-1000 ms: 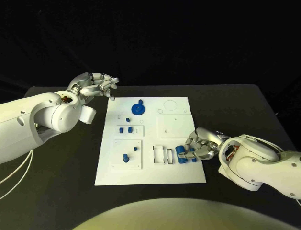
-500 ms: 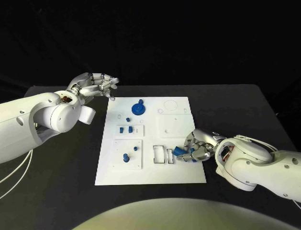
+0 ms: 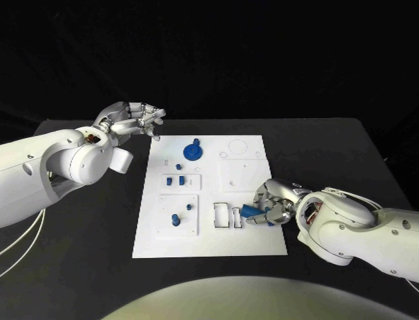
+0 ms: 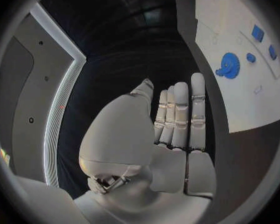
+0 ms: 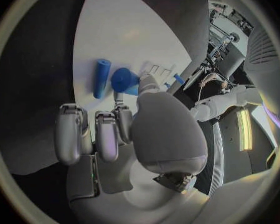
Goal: Assemble the parts on the task board
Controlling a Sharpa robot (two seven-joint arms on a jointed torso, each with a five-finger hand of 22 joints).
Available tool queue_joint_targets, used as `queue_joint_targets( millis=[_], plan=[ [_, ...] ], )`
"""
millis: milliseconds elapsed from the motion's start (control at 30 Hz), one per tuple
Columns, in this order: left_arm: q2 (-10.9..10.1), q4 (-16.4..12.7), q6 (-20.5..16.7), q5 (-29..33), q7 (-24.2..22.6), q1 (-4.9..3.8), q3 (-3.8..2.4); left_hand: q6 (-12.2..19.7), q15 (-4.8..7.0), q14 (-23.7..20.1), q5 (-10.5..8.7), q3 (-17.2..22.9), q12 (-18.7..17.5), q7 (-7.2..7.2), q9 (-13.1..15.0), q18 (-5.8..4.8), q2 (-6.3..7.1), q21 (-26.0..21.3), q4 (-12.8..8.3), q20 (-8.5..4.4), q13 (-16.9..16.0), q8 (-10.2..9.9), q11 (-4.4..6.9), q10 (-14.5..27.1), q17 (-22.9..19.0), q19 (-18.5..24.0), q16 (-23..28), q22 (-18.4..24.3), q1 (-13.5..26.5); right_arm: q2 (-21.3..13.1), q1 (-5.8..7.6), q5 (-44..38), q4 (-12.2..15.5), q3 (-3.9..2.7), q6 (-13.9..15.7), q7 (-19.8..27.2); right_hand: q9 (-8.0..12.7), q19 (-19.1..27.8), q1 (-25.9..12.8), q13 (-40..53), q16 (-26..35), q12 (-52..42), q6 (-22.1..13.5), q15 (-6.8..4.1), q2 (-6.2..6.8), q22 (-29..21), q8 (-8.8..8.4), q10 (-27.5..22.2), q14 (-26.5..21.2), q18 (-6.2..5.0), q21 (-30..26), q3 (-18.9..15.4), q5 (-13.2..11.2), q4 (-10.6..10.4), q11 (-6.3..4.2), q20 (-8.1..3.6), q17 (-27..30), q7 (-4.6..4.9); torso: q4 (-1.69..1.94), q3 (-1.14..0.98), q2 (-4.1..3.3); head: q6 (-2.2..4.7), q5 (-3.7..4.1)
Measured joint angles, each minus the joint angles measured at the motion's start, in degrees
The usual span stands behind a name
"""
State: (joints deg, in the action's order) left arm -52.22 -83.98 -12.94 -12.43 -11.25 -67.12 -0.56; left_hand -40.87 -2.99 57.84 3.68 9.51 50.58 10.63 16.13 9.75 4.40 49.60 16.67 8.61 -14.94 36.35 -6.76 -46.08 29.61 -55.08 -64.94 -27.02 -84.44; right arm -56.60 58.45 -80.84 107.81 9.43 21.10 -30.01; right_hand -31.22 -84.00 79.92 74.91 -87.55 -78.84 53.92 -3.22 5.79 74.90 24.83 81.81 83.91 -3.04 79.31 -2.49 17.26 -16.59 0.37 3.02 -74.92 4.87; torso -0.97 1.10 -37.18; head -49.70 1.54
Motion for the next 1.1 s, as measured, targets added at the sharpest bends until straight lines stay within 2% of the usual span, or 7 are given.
queue_joint_targets(
  millis=[200,600,700,800,900,1033,1100],
  plan=[
    [0.0,0.0,0.0,0.0,0.0,0.0,0.0,0.0,0.0,0.0,0.0,0.0,0.0,0.0,0.0,0.0,0.02,0.0,0.0,0.02,0.0,0.0,0.0,0.0,0.0,0.0,0.0,0.0,0.0,-0.4,-0.09,0.0,0.8,0.15,1.2,0.1,0.4,0.0,0.4,0.0,-0.2,-0.6,0.5,-0.31,0.17,0.0,-0.37,0.7,0.1,0.62,1.1,5.0,-0.8,-0.3,-0.71,-0.58,0.0,0.58,0.0,0.0,0.02,0.1,-0.05],
    [0.1,0.1,0.0,0.0,0.1,0.0,0.0,0.0,0.0,0.0,0.0,0.0,0.0,0.0,-0.1,0.0,0.31,0.0,0.0,0.22,0.1,0.0,0.0,0.0,0.0,-0.2,0.0,0.1,0.3,-1.4,2.38,2.1,3.5,0.06,4.9,1.2,1.1,0.0,-1.2,0.0,-0.4,-0.9,0.6,-0.69,-1.42,0.0,-1.36,1.1,0.1,0.64,1.7,5.6,0.7,-0.3,-1.1,-0.58,0.0,0.99,0.05,0.05,0.05,0.38,0.09],
    [0.2,0.1,0.0,0.0,0.1,0.0,0.0,0.0,0.0,0.0,0.0,0.0,0.0,0.0,-0.1,0.0,0.31,0.0,0.0,0.22,0.1,0.0,0.0,0.0,0.0,-0.2,0.0,0.1,0.3,-1.4,2.66,3.0,3.7,0.05,5.3,1.4,1.1,0.0,-2.1,0.0,-0.4,-0.9,0.6,-0.69,-1.21,0.0,-1.39,1.1,0.1,0.64,1.7,5.6,0.9,-0.3,-1.09,-0.58,0.0,1.02,0.1,0.07,0.02,0.42,0.09],
    [0.2,0.1,0.0,0.0,0.1,0.0,0.0,0.0,0.0,0.0,0.0,0.0,0.0,0.0,0.0,-0.01,0.31,0.0,0.0,0.22,0.1,0.0,0.0,0.0,0.0,-0.2,0.0,0.1,0.3,-1.0,2.82,4.2,3.8,0.05,5.6,1.6,1.1,0.0,-3.0,0.0,-0.4,-0.9,0.8,-0.69,-0.73,0.0,-1.41,1.1,0.1,0.64,2.0,8.7,1.0,-3.2,-1.09,-0.58,0.0,1.21,0.13,0.07,-0.02,0.43,-0.02],
    [0.2,0.1,0.0,0.0,0.1,0.0,0.0,0.0,0.0,0.0,0.0,0.0,0.0,0.0,0.0,0.0,0.31,0.0,0.0,0.22,0.1,0.0,0.0,0.0,0.0,-0.2,0.0,0.1,0.3,0.0,2.86,5.3,3.6,0.05,5.6,1.7,1.1,0.0,-3.8,0.0,-0.4,-0.9,0.9,-0.69,0.12,0.0,-1.4,1.3,0.1,0.64,2.0,9.6,1.0,-4.1,-0.89,-0.58,0.0,1.31,0.12,0.07,-0.05,0.44,-0.17],
    [0.3,0.1,0.0,0.0,0.1,0.0,0.0,0.0,0.0,0.0,0.0,0.0,0.0,0.0,0.0,0.0,0.31,0.0,0.0,0.22,0.1,0.0,0.0,0.0,0.0,-0.2,0.0,0.1,0.3,1.7,2.82,6.5,2.9,0.05,4.9,1.8,1.1,0.0,-6.2,0.0,-0.4,-0.9,1.0,-0.69,0.66,0.0,-1.3,1.3,0.1,0.64,2.0,11.2,0.9,-3.8,-0.89,-0.58,0.0,1.41,0.13,0.07,-0.08,0.44,-0.3],
    [0.3,0.1,0.0,0.0,0.1,0.0,0.0,0.0,0.0,0.0,0.0,0.0,0.0,0.0,0.0,0.0,0.31,0.0,0.0,0.21,0.1,0.0,0.0,0.0,0.0,-0.2,0.0,0.1,0.3,2.4,2.75,7.0,2.5,0.06,4.2,1.8,1.1,0.0,-7.9,0.0,-0.4,-0.8,1.0,-0.69,1.17,0.0,-1.17,1.3,0.1,0.64,2.0,13.7,0.2,-1.5,-0.89,-0.58,0.0,1.42,0.16,0.07,-0.09,0.4,-0.34]
  ],
)
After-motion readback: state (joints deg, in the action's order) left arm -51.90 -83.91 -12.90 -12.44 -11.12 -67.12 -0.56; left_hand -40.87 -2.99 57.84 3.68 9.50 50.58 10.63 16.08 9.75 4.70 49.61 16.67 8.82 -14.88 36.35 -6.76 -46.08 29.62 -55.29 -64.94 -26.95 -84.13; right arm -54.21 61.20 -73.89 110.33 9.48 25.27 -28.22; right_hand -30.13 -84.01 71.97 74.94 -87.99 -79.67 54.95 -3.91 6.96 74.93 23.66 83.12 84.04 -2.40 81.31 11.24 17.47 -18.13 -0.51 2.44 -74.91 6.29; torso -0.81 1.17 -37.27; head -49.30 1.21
